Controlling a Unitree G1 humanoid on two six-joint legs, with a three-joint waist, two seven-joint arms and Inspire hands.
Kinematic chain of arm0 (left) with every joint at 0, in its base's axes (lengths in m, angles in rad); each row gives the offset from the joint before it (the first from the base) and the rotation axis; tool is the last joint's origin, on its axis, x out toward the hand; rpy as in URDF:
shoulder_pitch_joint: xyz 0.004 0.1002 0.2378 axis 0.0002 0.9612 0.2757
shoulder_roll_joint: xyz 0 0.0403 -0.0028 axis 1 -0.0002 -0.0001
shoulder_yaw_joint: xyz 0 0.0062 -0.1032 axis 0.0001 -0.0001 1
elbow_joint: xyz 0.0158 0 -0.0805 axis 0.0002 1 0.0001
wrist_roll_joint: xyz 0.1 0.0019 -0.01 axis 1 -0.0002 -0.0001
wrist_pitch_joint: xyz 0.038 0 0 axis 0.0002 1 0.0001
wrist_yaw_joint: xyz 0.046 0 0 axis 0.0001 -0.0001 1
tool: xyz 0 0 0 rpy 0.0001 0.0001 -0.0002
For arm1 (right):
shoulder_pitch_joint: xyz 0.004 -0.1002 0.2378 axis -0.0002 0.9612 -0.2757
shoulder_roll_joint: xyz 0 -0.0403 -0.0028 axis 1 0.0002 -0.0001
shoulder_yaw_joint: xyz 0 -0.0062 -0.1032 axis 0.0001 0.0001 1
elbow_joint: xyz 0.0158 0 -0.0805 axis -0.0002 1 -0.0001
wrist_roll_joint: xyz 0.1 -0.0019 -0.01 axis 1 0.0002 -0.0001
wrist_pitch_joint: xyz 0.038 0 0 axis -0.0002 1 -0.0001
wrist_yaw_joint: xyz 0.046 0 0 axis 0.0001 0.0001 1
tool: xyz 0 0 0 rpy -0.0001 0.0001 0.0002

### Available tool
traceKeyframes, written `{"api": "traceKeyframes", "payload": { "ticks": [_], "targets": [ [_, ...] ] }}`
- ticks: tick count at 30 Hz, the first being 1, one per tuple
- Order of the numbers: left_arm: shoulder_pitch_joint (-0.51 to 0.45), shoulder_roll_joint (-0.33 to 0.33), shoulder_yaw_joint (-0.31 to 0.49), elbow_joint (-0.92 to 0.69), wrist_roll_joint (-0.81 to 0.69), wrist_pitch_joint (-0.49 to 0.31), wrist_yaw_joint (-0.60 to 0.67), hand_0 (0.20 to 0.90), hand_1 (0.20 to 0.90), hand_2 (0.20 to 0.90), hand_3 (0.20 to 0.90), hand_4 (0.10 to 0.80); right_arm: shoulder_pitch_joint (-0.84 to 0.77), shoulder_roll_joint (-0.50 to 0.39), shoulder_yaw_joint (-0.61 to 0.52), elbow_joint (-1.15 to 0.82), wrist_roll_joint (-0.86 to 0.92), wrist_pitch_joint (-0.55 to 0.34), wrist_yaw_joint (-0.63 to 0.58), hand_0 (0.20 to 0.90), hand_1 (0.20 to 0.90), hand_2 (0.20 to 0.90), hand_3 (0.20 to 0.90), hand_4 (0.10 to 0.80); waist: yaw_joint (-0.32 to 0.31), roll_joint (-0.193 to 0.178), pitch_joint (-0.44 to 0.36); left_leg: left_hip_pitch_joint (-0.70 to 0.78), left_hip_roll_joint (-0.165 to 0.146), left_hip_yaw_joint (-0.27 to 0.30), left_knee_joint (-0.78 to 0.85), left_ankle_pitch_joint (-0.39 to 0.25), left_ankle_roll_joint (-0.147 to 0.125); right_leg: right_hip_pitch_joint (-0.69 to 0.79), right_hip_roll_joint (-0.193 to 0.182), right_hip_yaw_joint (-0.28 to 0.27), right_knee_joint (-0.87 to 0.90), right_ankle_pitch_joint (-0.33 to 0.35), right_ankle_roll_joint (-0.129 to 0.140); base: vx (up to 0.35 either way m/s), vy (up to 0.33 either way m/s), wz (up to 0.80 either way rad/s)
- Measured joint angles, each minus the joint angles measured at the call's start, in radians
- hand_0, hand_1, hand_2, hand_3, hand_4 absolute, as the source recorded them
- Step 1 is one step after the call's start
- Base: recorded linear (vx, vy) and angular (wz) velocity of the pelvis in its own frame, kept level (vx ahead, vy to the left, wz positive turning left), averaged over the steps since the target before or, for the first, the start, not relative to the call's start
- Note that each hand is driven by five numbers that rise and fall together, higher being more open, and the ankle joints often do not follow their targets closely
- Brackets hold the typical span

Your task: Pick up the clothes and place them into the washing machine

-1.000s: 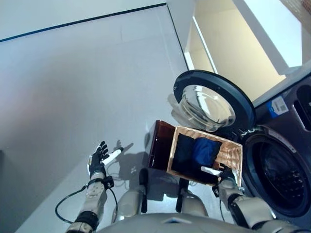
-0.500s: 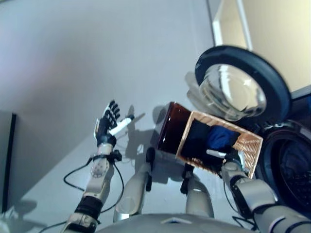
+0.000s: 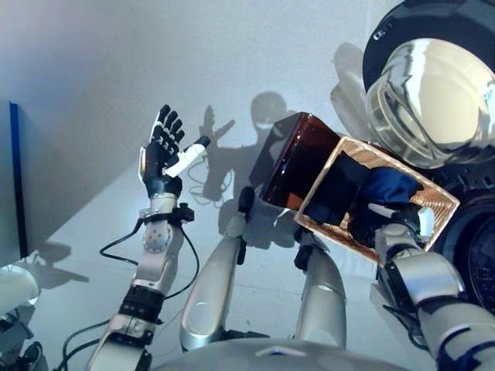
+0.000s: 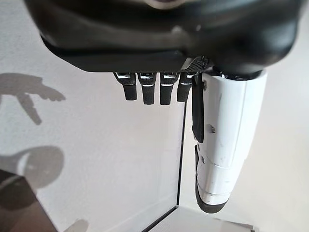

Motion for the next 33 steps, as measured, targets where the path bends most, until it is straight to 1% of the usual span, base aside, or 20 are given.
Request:
{"api": "traceKeyframes", "payload": {
  "ticks": [7,10,12,13,15,17,18,19,20,21,24,28,30,33],
  "targets": [
    [0.019,0.000,0.000,0.003,0.000,-0.002,0.000,0.900,0.900,0.900,0.900,0.800,-0.015,0.023,0.012,-0.029,-0.003,-0.002,0.031,0.200,0.200,0.200,0.200,0.300,-0.002,0.002,-0.001,0.042,-0.001,0.018,0.004,-0.001,0.001,0.019,0.000,0.030,0.024,-0.004,-0.001,0.043,0.008,-0.08],
    [0.036,0.000,0.000,0.005,-0.001,-0.003,-0.001,0.900,0.900,0.900,0.900,0.800,-0.013,0.025,0.016,-0.040,-0.004,-0.003,0.040,0.200,0.200,0.200,0.200,0.300,-0.007,0.002,-0.002,0.070,-0.001,0.024,0.002,-0.007,-0.003,0.040,0.001,0.042,0.022,-0.009,-0.007,0.070,-0.018,-0.09],
    [0.053,0.000,0.000,0.006,-0.004,-0.003,-0.002,0.900,0.900,0.900,0.900,0.800,-0.013,0.026,0.015,-0.049,0.000,-0.005,0.052,0.200,0.200,0.200,0.200,0.300,-0.008,0.002,-0.004,0.076,0.001,0.029,0.002,-0.010,-0.001,0.046,0.002,0.045,0.013,-0.006,0.001,0.088,-0.016,-0.09],
    [0.063,-0.001,0.000,0.022,-0.004,-0.004,-0.009,0.900,0.900,0.900,0.900,0.800,0.001,0.026,0.005,-0.068,0.005,-0.005,0.058,0.200,0.200,0.200,0.200,0.300,-0.019,0.002,-0.005,0.088,0.001,0.031,-0.002,-0.011,0.001,0.059,0.004,0.047,0.001,-0.003,0.006,0.098,-0.014,-0.07],
    [0.075,-0.005,0.002,0.093,-0.006,-0.003,-0.021,0.900,0.900,0.900,0.900,0.800,0.041,0.036,-0.018,-0.104,0.025,-0.017,0.072,0.200,0.200,0.200,0.200,0.300,-0.029,0.002,-0.008,0.127,0.001,0.033,-0.020,-0.012,0.003,0.105,0.007,0.047,-0.033,0.009,0.015,0.114,-0.012,-0.09],
    [0.105,-0.011,0.001,0.148,-0.017,0.000,-0.022,0.900,0.900,0.900,0.900,0.800,0.088,0.054,-0.024,-0.119,0.029,-0.030,0.075,0.200,0.200,0.200,0.200,0.300,-0.036,-0.008,-0.065,0.133,-0.001,0.041,-0.047,-0.011,0.003,0.111,0.009,0.049,-0.068,0.023,0.022,0.110,-0.019,-0.13],
    [0.118,-0.017,0.001,0.174,-0.018,0.002,-0.022,0.900,0.900,0.900,0.900,0.800,0.113,0.057,-0.029,-0.120,0.036,-0.031,0.076,0.200,0.200,0.200,0.200,0.300,-0.040,-0.008,-0.082,0.152,-0.001,0.046,-0.064,-0.003,0.006,0.131,0.012,0.049,-0.091,0.042,0.022,0.112,-0.026,-0.15],
    [0.124,-0.024,0.002,0.201,-0.018,0.003,-0.023,0.900,0.900,0.900,0.900,0.800,0.137,0.063,-0.055,-0.130,0.043,-0.040,0.077,0.200,0.200,0.200,0.200,0.300,-0.036,-0.007,-0.086,0.187,0.000,0.048,-0.086,0.007,0.018,0.171,0.016,0.048,-0.126,0.055,0.029,0.115,-0.014,-0.09],
    [0.141,-0.028,0.002,0.214,-0.021,0.004,-0.022,0.900,0.900,0.900,0.900,0.800,0.164,0.068,-0.059,-0.130,0.051,-0.046,0.078,0.200,0.200,0.200,0.200,0.300,-0.045,-0.010,-0.103,0.202,-0.001,0.047,-0.094,0.001,0.016,0.194,0.018,0.046,-0.148,0.058,0.033,0.099,-0.017,-0.02],
    [0.141,-0.031,0.002,0.229,-0.022,0.005,-0.025,0.900,0.900,0.900,0.900,0.800,0.189,0.069,-0.067,-0.129,0.053,-0.047,0.078,0.200,0.200,0.200,0.200,0.300,-0.047,-0.011,-0.116,0.227,-0.002,0.047,-0.113,0.005,0.021,0.222,0.020,0.044,-0.171,0.063,0.039,0.099,-0.023,0.03],
    [0.161,-0.029,0.009,0.234,-0.022,0.005,-0.035,0.900,0.900,0.900,0.900,0.800,0.225,0.070,-0.094,-0.131,0.060,-0.048,0.085,0.200,0.200,0.200,0.200,0.300,-0.057,-0.016,-0.154,0.254,-0.005,0.048,-0.125,0.001,0.023,0.263,0.021,0.043,-0.213,0.071,0.049,0.102,-0.028,0.00],
    [0.162,-0.030,0.016,0.274,-0.022,0.006,-0.044,0.900,0.900,0.900,0.900,0.800,0.287,0.088,-0.123,-0.158,0.082,-0.054,0.099,0.200,0.200,0.200,0.200,0.300,-0.065,-0.021,-0.202,0.318,-0.001,0.055,-0.156,-0.006,0.019,0.338,0.033,0.046,-0.285,0.091,0.055,0.090,-0.036,-0.11],
    [0.168,-0.029,0.037,0.293,-0.022,0.006,-0.042,0.900,0.900,0.900,0.900,0.800,0.341,0.124,-0.147,-0.229,0.121,-0.082,0.106,0.200,0.200,0.200,0.200,0.300,-0.086,-0.029,-0.230,0.339,0.002,0.059,-0.165,-0.011,0.014,0.369,0.040,0.047,-0.320,0.103,0.055,0.058,-0.026,-0.12],
    [0.164,-0.027,0.039,0.347,-0.021,0.006,-0.035,0.900,0.900,0.900,0.900,0.800,0.396,0.160,-0.177,-0.313,0.182,-0.112,0.119,0.200,0.200,0.200,0.200,0.300,-0.111,-0.032,-0.251,0.356,0.002,0.074,-0.179,-0.013,0.012,0.386,0.044,0.059,-0.352,0.119,0.057,0.029,-0.008,-0.13]
  ]
}}
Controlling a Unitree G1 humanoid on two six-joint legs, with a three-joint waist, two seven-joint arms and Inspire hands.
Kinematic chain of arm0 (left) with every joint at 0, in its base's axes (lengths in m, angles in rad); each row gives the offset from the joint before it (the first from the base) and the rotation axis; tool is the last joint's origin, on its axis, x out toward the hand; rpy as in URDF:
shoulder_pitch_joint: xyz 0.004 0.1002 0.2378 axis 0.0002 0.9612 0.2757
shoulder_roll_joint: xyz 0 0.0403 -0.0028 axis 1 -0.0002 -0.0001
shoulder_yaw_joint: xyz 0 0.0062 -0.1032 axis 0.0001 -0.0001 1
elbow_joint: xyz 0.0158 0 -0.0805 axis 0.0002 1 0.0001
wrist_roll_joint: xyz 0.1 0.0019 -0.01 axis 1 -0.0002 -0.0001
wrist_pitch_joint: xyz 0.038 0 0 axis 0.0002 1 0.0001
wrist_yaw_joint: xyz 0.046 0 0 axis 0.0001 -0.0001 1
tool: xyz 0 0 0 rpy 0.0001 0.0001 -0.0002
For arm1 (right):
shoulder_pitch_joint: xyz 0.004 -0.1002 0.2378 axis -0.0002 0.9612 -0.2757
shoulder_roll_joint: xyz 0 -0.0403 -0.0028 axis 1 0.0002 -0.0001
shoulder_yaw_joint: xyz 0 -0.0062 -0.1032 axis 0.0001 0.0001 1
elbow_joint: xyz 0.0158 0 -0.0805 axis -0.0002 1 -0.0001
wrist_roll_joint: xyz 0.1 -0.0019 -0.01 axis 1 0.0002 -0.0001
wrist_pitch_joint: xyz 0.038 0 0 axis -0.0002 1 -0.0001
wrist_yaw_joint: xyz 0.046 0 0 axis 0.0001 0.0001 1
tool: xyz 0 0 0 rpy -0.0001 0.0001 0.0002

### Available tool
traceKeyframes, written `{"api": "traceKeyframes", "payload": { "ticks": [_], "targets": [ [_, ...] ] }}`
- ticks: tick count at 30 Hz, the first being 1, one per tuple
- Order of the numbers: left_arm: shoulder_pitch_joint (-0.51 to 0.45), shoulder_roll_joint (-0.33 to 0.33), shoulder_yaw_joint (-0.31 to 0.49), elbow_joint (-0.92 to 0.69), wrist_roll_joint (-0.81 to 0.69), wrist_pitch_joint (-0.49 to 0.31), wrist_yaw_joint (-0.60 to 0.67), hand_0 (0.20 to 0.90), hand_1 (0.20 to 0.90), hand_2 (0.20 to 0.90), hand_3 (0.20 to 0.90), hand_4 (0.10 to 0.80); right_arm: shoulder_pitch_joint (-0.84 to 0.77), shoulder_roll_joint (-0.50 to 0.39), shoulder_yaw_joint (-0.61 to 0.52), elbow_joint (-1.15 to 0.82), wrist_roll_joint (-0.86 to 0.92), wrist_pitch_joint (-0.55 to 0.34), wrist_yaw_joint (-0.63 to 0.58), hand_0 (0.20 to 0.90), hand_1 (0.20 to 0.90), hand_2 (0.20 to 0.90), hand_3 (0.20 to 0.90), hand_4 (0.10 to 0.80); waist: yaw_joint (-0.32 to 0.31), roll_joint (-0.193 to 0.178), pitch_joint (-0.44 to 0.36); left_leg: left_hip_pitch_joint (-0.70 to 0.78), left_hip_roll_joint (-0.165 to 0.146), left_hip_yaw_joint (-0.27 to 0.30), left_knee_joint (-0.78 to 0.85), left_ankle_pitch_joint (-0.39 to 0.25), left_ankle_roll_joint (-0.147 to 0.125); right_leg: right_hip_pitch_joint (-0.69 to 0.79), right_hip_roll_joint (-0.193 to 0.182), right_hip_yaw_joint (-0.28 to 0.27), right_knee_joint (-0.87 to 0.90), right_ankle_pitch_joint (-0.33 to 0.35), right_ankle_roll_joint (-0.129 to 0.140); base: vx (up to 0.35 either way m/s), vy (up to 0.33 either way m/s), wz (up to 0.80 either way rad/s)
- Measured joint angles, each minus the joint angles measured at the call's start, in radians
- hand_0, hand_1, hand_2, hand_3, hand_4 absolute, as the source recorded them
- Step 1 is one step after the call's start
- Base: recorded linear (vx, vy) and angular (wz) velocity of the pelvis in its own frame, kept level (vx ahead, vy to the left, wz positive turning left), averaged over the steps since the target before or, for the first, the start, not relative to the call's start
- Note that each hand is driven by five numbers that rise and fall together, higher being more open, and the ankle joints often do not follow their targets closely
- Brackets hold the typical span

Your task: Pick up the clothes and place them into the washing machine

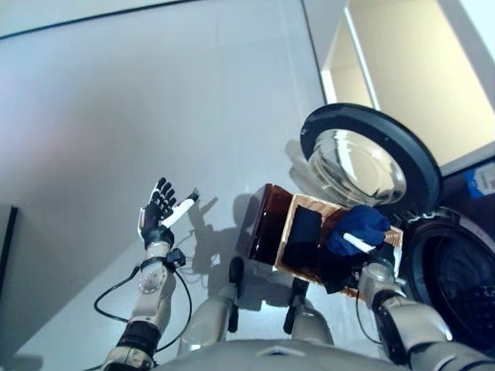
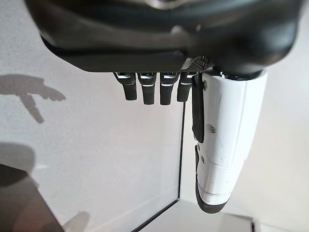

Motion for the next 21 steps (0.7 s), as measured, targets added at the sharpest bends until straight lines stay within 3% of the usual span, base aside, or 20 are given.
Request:
{"api": "traceKeyframes", "payload": {
  "ticks": [6,14,21],
  "targets": [
    [0.005,-0.002,0.003,0.095,0.005,0.000,0.024,0.900,0.900,0.900,0.900,0.800,0.081,0.090,-0.066,-0.172,0.155,-0.084,0.000,0.200,0.200,0.200,0.200,0.300,-0.032,0.001,-0.003,0.001,-0.001,0.044,0.000,-0.006,0.005,-0.001,0.003,0.038,-0.046,0.033,-0.006,0.003,-0.009,-0.20],
    [0.023,-0.003,-0.005,0.129,0.004,0.000,0.036,0.900,0.900,0.900,0.900,0.800,0.088,0.095,-0.063,-0.137,0.162,-0.090,-0.027,0.200,0.200,0.200,0.200,0.300,-0.034,0.012,-0.006,-0.005,-0.003,0.046,-0.001,-0.007,0.005,-0.003,0.003,0.044,-0.063,0.045,-0.006,-0.002,-0.004,-0.03],
    [0.023,-0.005,-0.012,0.129,0.004,-0.001,0.040,0.900,0.900,0.900,0.900,0.800,0.080,0.097,-0.060,-0.135,0.195,-0.112,-0.023,0.200,0.200,0.200,0.200,0.300,-0.029,0.056,-0.016,-0.008,-0.005,0.046,-0.001,-0.009,0.006,-0.003,0.002,0.044,-0.066,0.046,-0.006,-0.003,0.002,0.01]
  ]
}}
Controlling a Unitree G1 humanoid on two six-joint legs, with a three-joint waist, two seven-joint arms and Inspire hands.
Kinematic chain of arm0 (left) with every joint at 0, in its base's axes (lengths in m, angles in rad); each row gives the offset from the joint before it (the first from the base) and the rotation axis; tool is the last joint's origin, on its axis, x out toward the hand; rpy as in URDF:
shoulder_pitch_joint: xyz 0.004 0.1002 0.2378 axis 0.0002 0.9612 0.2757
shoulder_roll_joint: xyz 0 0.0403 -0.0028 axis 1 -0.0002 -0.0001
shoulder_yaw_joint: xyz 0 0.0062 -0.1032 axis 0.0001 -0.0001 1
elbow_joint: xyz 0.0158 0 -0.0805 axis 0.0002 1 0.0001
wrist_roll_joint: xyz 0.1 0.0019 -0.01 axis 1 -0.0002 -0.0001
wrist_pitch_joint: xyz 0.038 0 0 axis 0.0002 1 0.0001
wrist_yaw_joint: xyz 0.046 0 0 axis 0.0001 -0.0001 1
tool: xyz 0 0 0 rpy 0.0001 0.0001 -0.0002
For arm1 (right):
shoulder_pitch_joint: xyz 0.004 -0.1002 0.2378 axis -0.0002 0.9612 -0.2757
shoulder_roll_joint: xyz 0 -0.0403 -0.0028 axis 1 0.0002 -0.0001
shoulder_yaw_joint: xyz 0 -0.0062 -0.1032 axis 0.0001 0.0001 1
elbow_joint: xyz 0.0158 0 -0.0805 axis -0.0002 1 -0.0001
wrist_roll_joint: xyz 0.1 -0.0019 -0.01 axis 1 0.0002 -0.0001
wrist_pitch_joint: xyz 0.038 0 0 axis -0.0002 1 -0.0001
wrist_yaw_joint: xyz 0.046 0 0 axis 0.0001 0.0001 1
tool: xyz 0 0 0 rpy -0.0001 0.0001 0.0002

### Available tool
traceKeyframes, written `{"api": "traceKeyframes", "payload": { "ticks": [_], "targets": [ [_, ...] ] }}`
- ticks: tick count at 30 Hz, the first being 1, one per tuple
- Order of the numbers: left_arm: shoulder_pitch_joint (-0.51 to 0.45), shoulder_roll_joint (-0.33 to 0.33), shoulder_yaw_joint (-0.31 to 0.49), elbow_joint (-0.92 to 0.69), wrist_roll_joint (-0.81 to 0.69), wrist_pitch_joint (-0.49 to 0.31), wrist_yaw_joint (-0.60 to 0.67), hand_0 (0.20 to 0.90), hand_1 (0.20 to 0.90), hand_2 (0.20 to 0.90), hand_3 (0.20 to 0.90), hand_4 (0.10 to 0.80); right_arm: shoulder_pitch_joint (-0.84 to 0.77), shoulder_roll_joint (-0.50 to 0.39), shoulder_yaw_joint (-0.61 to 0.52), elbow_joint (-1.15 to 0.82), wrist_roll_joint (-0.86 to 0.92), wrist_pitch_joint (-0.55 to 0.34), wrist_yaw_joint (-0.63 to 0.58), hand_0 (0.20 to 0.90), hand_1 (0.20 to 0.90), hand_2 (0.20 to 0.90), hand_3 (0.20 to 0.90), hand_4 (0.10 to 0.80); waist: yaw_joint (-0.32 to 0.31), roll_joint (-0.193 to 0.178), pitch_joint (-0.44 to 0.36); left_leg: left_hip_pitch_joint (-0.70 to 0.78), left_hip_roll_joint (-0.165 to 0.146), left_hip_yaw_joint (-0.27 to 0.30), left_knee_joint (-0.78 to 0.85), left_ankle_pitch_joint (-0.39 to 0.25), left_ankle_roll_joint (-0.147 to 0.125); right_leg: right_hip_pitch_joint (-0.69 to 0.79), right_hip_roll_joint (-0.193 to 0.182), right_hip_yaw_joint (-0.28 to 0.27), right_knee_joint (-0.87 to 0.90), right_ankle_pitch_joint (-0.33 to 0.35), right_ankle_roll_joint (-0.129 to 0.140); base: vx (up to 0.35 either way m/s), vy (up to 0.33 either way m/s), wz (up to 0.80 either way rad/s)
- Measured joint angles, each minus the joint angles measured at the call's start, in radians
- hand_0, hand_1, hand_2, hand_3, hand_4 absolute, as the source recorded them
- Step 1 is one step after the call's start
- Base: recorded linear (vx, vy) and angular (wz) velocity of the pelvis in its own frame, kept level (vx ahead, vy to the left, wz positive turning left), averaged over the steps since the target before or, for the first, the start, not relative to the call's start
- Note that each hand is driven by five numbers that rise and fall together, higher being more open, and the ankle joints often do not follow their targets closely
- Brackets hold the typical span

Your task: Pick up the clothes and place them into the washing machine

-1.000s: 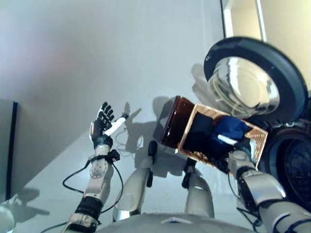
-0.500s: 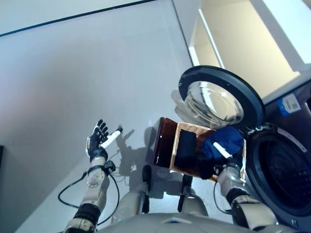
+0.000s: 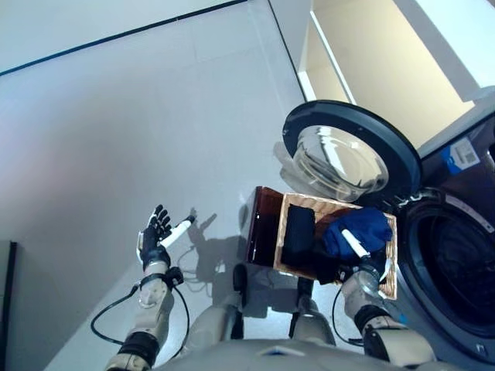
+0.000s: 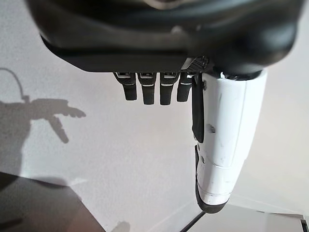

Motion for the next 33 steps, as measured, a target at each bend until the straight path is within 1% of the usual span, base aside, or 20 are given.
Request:
{"api": "traceKeyframes", "payload": {
  "ticks": [2,5,7,10,11,12,13,14,16,17,18,19,20,22,23,26,28,30,31,33],
  "targets": [
    [-0.001,-0.004,-0.001,0.000,0.000,-0.001,0.005,0.900,0.900,0.900,0.900,0.800,-0.001,0.002,-0.001,-0.002,0.028,-0.009,0.000,0.200,0.200,0.200,0.200,0.300,-0.001,0.010,0.003,-0.001,0.000,0.000,0.000,0.001,0.001,-0.001,0.000,0.000,0.000,0.000,0.000,-0.106,0.014,0.00],
    [-0.014,-0.006,-0.015,0.000,0.000,-0.008,0.022,0.900,0.900,0.900,0.900,0.800,-0.014,0.013,-0.005,-0.012,0.097,-0.063,0.000,0.200,0.200,0.200,0.200,0.300,-0.003,0.024,0.006,-0.044,0.000,0.001,0.014,0.004,0.005,-0.052,-0.002,0.003,0.024,-0.002,-0.002,-0.196,0.020,-0.01],
    [-0.051,-0.006,-0.040,0.000,-0.001,-0.008,0.027,0.900,0.900,0.900,0.900,0.800,-0.050,0.015,-0.023,-0.013,0.140,-0.087,-0.002,0.200,0.200,0.200,0.200,0.300,-0.003,0.040,0.042,-0.083,0.000,-0.001,0.048,0.005,0.008,-0.098,-0.005,0.010,0.072,-0.007,-0.003,-0.229,0.001,-0.01],
    [-0.109,-0.006,-0.040,-0.002,-0.006,-0.021,0.034,0.900,0.900,0.900,0.900,0.800,-0.111,0.040,-0.043,-0.049,0.188,-0.120,-0.006,0.200,0.200,0.200,0.200,0.300,-0.005,0.040,0.119,-0.139,0.000,-0.001,0.141,-0.027,0.007,-0.182,-0.006,0.035,0.203,-0.055,-0.006,-0.143,-0.004,-0.11],
    [-0.152,-0.003,-0.033,-0.008,-0.008,-0.030,0.043,0.900,0.900,0.900,0.900,0.800,-0.153,0.064,-0.054,-0.085,0.217,-0.156,-0.017,0.200,0.200,0.200,0.200,0.300,-0.014,0.032,0.163,-0.226,-0.002,0.001,0.283,-0.090,0.010,-0.281,-0.022,0.061,0.363,-0.129,-0.021,-0.093,0.010,0.02],
    [-0.167,-0.003,-0.033,-0.008,-0.010,-0.030,0.044,0.900,0.900,0.900,0.900,0.800,-0.165,0.072,-0.058,-0.098,0.228,-0.167,-0.022,0.200,0.200,0.200,0.200,0.300,-0.019,0.030,0.176,-0.252,-0.004,0.001,0.327,-0.110,0.007,-0.309,-0.025,0.066,0.412,-0.149,-0.022,-0.073,0.023,0.06],
    [-0.174,-0.002,-0.030,-0.013,-0.015,-0.031,0.046,0.900,0.900,0.900,0.900,0.800,-0.186,0.089,-0.067,-0.101,0.250,-0.189,-0.022,0.200,0.200,0.200,0.200,0.300,-0.025,0.020,0.191,-0.293,-0.006,0.002,0.404,-0.140,0.010,-0.354,-0.028,0.085,0.486,-0.180,-0.026,-0.022,0.006,-0.04],
    [-0.179,-0.003,-0.029,-0.013,-0.019,-0.031,0.047,0.900,0.900,0.900,0.900,0.800,-0.200,0.099,-0.079,-0.102,0.263,-0.198,-0.021,0.200,0.200,0.200,0.200,0.300,-0.026,0.016,0.211,-0.313,-0.001,0.006,0.456,-0.173,0.004,-0.374,-0.030,0.092,0.533,-0.204,-0.022,0.067,0.010,-0.11],
    [-0.163,-0.005,-0.026,-0.024,-0.021,-0.033,0.049,0.900,0.900,0.900,0.900,0.800,-0.213,0.115,-0.085,-0.139,0.305,-0.229,-0.019,0.200,0.200,0.200,0.200,0.300,-0.030,0.016,0.220,-0.366,0.008,0.003,0.549,-0.222,0.004,-0.418,-0.025,0.105,0.595,-0.233,-0.018,0.024,0.011,-0.14],
    [-0.155,-0.007,-0.025,-0.024,-0.023,-0.035,0.052,0.900,0.900,0.900,0.900,0.800,-0.218,0.121,-0.098,-0.149,0.321,-0.246,-0.020,0.200,0.200,0.200,0.200,0.300,-0.032,0.015,0.221,-0.386,0.005,-0.003,0.585,-0.223,0.006,-0.436,-0.017,0.115,0.616,-0.235,-0.020,-0.014,0.027,-0.15],
    [-0.150,-0.010,-0.023,-0.025,-0.027,-0.035,0.054,0.900,0.900,0.900,0.900,0.800,-0.223,0.125,-0.105,-0.155,0.341,-0.265,-0.021,0.200,0.200,0.200,0.200,0.300,-0.034,0.016,0.224,-0.406,0.013,-0.001,0.617,-0.246,0.010,-0.451,-0.017,0.116,0.637,-0.241,-0.022,-0.004,0.032,-0.14],
    [-0.147,-0.012,-0.023,-0.026,-0.028,-0.036,0.054,0.900,0.900,0.900,0.900,0.800,-0.222,0.124,-0.112,-0.161,0.350,-0.273,-0.021,0.200,0.200,0.200,0.200,0.300,-0.034,0.016,0.224,-0.415,0.015,-0.001,0.630,-0.252,0.010,-0.457,-0.016,0.118,0.643,-0.242,-0.022,0.096,0.035,-0.13],
    [-0.140,-0.013,-0.020,-0.027,-0.030,-0.038,0.054,0.900,0.900,0.900,0.900,0.800,-0.231,0.129,-0.134,-0.161,0.372,-0.291,-0.022,0.200,0.200,0.200,0.200,0.300,-0.032,0.013,0.225,-0.422,0.010,-0.003,0.653,-0.262,0.009,-0.468,-0.010,0.130,0.654,-0.245,-0.020,-0.001,0.041,-0.28],
    [-0.113,-0.013,-0.017,-0.029,-0.048,-0.043,0.055,0.900,0.900,0.900,0.900,0.800,-0.275,0.140,-0.176,-0.159,0.450,-0.333,-0.024,0.200,0.200,0.200,0.200,0.300,-0.026,0.009,0.227,-0.438,0.016,-0.002,0.709,-0.302,0.015,-0.487,0.010,0.166,0.676,-0.246,-0.019,-0.006,0.044,-0.54],
    [-0.107,-0.013,-0.012,-0.029,-0.051,-0.046,0.055,0.900,0.900,0.900,0.900,0.800,-0.285,0.140,-0.175,-0.160,0.459,-0.347,-0.021,0.200,0.200,0.200,0.200,0.300,-0.026,0.009,0.227,-0.446,0.016,-0.001,0.717,-0.309,0.015,-0.493,0.012,0.167,0.678,-0.245,-0.018,0.001,0.032,-0.38],
    [-0.107,-0.013,-0.006,-0.035,-0.066,-0.048,0.053,0.900,0.900,0.900,0.900,0.800,-0.319,0.139,-0.218,-0.159,0.508,-0.372,-0.024,0.200,0.200,0.200,0.200,0.300,-0.029,0.010,0.226,-0.468,0.015,0.008,0.739,-0.316,0.024,-0.518,0.013,0.180,0.693,-0.245,-0.018,0.013,0.049,-0.10],
    [-0.105,-0.013,-0.006,-0.035,-0.072,-0.048,0.052,0.900,0.900,0.900,0.900,0.800,-0.326,0.135,-0.220,-0.159,0.511,-0.374,-0.026,0.200,0.200,0.200,0.200,0.300,-0.025,0.012,0.225,-0.469,0.015,0.022,0.736,-0.314,0.026,-0.527,0.014,0.196,0.691,-0.242,-0.019,0.012,0.035,-0.13],
    [-0.103,-0.012,-0.006,-0.035,-0.082,-0.048,0.051,0.900,0.900,0.900,0.900,0.800,-0.330,0.135,-0.221,-0.153,0.517,-0.374,-0.026,0.200,0.200,0.200,0.200,0.300,-0.025,0.019,0.220,-0.469,0.014,0.026,0.736,-0.316,0.027,-0.528,0.013,0.199,0.689,-0.239,-0.022,-0.094,0.031,-0.07],
    [-0.104,-0.011,-0.007,-0.036,-0.084,-0.048,0.049,0.900,0.900,0.900,0.900,0.800,-0.339,0.131,-0.218,-0.134,0.523,-0.374,-0.027,0.200,0.200,0.200,0.200,0.300,-0.025,0.020,0.217,-0.468,0.014,0.030,0.735,-0.318,0.029,-0.529,0.013,0.202,0.688,-0.237,-0.013,-0.088,0.038,-0.07],
    [-0.104,-0.012,-0.011,-0.038,-0.085,-0.048,0.042,0.900,0.900,0.900,0.900,0.800,-0.340,0.123,-0.203,-0.114,0.523,-0.370,-0.028,0.200,0.200,0.200,0.200,0.300,-0.024,0.023,0.210,-0.468,0.011,0.031,0.734,-0.318,0.029,-0.534,0.013,0.209,0.687,-0.234,-0.008,0.119,0.028,-0.08]
  ]
}}
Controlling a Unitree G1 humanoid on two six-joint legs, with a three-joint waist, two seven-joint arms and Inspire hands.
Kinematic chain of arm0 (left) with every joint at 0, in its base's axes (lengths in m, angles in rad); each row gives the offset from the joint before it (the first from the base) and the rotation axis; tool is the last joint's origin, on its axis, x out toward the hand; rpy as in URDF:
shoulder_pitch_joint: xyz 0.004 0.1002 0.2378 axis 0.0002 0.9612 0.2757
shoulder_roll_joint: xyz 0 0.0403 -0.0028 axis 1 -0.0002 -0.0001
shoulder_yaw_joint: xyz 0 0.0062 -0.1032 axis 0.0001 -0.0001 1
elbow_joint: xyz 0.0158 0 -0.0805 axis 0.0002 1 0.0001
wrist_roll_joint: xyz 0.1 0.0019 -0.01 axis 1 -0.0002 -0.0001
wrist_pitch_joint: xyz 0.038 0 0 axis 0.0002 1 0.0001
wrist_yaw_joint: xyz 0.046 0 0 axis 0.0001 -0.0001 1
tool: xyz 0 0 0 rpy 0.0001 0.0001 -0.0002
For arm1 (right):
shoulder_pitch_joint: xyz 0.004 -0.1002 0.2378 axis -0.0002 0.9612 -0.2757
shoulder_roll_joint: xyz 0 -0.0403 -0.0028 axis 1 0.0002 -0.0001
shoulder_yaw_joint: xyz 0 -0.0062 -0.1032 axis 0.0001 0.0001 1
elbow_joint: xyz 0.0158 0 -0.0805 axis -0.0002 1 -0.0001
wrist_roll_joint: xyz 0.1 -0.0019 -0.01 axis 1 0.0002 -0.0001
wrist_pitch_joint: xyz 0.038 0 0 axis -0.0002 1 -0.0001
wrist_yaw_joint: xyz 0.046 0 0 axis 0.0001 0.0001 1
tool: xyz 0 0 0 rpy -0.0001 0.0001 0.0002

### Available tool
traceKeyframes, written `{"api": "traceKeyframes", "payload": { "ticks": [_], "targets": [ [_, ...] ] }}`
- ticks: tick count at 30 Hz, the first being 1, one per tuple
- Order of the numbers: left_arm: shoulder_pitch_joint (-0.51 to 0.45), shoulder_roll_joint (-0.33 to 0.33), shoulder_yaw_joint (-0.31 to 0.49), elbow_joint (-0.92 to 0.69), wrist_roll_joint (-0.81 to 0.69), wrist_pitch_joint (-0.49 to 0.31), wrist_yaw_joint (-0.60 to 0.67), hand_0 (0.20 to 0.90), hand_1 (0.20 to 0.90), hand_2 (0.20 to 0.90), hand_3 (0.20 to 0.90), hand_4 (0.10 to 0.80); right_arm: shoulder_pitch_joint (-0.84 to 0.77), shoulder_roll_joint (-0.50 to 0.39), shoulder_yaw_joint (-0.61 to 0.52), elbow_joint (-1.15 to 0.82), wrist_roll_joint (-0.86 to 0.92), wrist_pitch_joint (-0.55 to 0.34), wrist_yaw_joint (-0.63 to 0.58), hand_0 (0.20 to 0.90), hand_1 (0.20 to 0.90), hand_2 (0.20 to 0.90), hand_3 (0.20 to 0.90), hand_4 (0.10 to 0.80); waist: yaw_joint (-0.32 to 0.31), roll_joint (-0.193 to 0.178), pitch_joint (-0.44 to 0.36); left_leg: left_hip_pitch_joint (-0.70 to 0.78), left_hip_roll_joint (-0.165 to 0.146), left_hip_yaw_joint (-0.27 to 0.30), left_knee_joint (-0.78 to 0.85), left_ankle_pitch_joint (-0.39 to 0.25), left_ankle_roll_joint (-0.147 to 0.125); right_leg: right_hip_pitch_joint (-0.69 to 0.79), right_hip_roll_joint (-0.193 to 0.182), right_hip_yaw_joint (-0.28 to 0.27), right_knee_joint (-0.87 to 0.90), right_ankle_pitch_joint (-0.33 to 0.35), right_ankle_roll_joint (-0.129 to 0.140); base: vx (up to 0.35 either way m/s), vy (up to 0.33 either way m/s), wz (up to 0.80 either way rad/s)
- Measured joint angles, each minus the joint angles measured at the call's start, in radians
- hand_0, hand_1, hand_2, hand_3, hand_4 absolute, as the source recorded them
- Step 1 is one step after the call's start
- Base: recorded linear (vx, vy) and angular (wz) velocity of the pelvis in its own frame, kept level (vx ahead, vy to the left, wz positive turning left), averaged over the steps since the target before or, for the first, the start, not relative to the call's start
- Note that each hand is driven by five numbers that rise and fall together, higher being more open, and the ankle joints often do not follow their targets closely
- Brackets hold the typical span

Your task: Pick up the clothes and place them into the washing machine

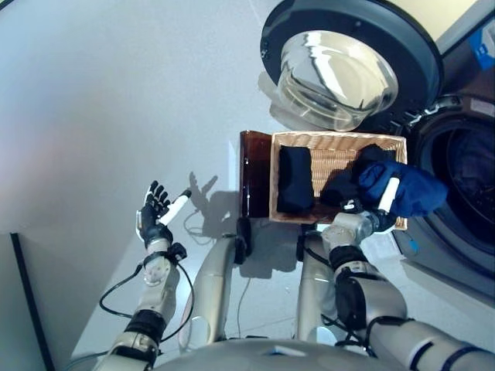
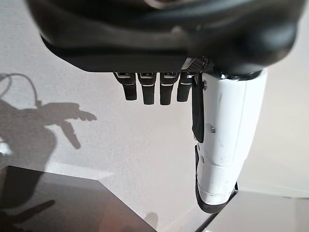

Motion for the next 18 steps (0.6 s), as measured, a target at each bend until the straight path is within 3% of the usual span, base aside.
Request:
{"api": "traceKeyframes", "payload": {
  "ticks": [7,13,14,15,16,18],
  "targets": [
    [-0.001,-0.004,-0.015,-0.001,-0.002,-0.001,-0.003,0.900,0.900,0.900,0.900,0.800,0.012,-0.029,0.050,0.066,-0.052,0.039,0.002,0.200,0.200,0.200,0.200,0.300,0.004,0.016,-0.038,0.030,-0.017,0.010,-0.070,0.025,0.002,0.012,-0.016,0.006,-0.031,0.011,0.010,0.017,0.005,0.01],
    [0.025,-0.009,-0.010,0.002,-0.001,-0.002,-0.005,0.900,0.900,0.900,0.900,0.800,0.036,-0.095,0.086,0.188,-0.166,0.140,-0.022,0.200,0.200,0.200,0.200,0.300,0.015,0.013,-0.090,0.118,-0.029,-0.013,-0.231,0.089,-0.016,0.092,-0.036,-0.036,-0.141,0.034,0.000,0.072,-0.020,0.13],
    [0.033,-0.013,-0.011,0.000,-0.002,-0.002,-0.009,0.900,0.900,0.900,0.900,0.800,0.037,-0.115,0.087,0.208,-0.178,0.163,-0.025,0.249,0.249,0.249,0.249,0.335,0.020,0.015,-0.099,0.140,-0.030,-0.024,-0.277,0.115,-0.015,0.115,-0.036,-0.049,-0.171,0.047,-0.003,0.087,-0.022,0.16],
    [0.034,-0.014,-0.010,0.001,-0.002,-0.001,-0.013,0.900,0.900,0.900,0.900,0.800,0.037,-0.125,0.089,0.221,-0.180,0.174,-0.025,0.392,0.392,0.392,0.392,0.437,0.022,0.014,-0.100,0.153,-0.032,-0.032,-0.301,0.126,-0.019,0.129,-0.038,-0.056,-0.186,0.053,-0.005,0.093,-0.022,0.31],
    [0.038,-0.016,-0.012,0.001,-0.002,-0.001,-0.024,0.900,0.900,0.900,0.900,0.800,0.035,-0.154,0.097,0.275,-0.196,0.205,-0.020,0.900,0.900,0.900,0.900,0.800,0.024,0.010,-0.106,0.191,-0.035,-0.048,-0.361,0.161,-0.022,0.159,-0.041,-0.078,-0.221,0.066,-0.002,0.069,-0.024,0.31],
    [0.044,-0.016,-0.010,0.004,-0.006,0.001,-0.027,0.900,0.900,0.900,0.900,0.800,0.026,-0.173,0.102,0.315,-0.197,0.224,-0.017,0.900,0.900,0.900,0.900,0.800,0.033,0.006,-0.115,0.213,-0.035,-0.062,-0.406,0.180,-0.026,0.177,-0.043,-0.093,-0.239,0.066,-0.003,0.098,-0.023,0.24]
  ]
}}
